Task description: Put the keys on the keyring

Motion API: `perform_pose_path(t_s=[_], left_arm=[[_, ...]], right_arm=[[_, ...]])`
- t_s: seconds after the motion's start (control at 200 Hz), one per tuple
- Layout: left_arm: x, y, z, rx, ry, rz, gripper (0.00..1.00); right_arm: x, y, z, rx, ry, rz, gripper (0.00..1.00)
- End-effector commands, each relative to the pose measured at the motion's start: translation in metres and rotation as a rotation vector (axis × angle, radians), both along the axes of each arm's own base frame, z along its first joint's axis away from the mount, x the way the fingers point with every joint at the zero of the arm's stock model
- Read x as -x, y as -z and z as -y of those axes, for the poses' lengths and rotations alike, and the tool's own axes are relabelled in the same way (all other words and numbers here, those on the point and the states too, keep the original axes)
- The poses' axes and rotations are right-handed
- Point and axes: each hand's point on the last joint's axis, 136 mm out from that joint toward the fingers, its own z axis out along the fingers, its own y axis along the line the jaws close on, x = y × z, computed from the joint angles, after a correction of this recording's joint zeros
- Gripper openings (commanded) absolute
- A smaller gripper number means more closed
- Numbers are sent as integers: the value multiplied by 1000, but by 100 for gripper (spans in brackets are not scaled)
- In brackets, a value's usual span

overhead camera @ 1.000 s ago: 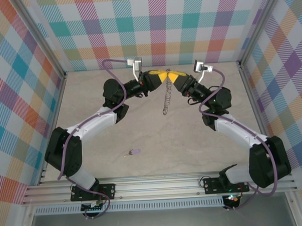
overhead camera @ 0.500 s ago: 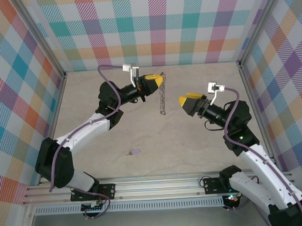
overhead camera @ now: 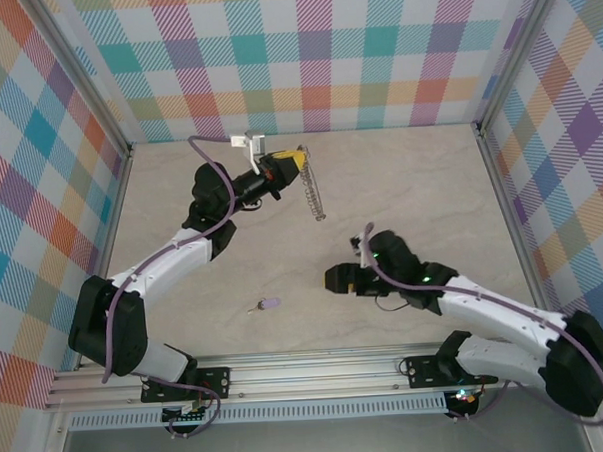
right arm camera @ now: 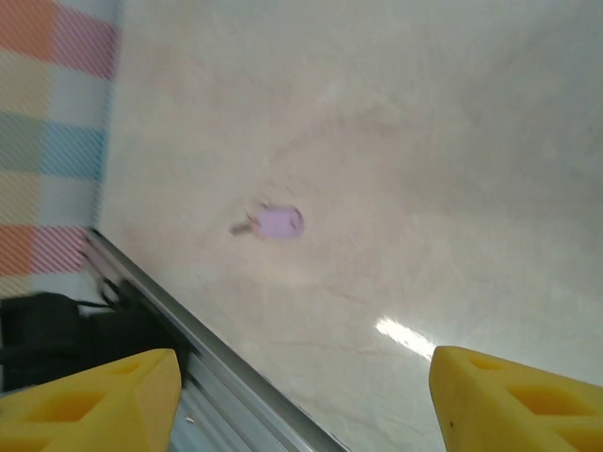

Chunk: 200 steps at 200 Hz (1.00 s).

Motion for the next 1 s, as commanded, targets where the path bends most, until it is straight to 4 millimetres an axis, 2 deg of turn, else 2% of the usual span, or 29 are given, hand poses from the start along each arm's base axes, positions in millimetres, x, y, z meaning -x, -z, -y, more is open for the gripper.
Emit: perform_pose_path(t_s=[0.0,0.115,0.275,0.505,0.705,0.995], left_arm=[[1,-17,-18,23,-59,57,0],[-3,-13,-27,28,-84,41,0],[-4,-14,-36,39,-104,37,0],[-12,-12,-64,67,-171,22,0],[-21,-6,-88,97,-231,2,0],[-27,-2,-110,135,-273,-8,0]], right_arm=[[-5,18,-14,125,70,6,69],[0,33,-40,246,38,18,71],[6,38,-87,331,-42,72,72],[14,49,-144,422,-159,110,57],[14,67,-167,488,-185,113,46],[3,79,-172,560,-162,139,41]])
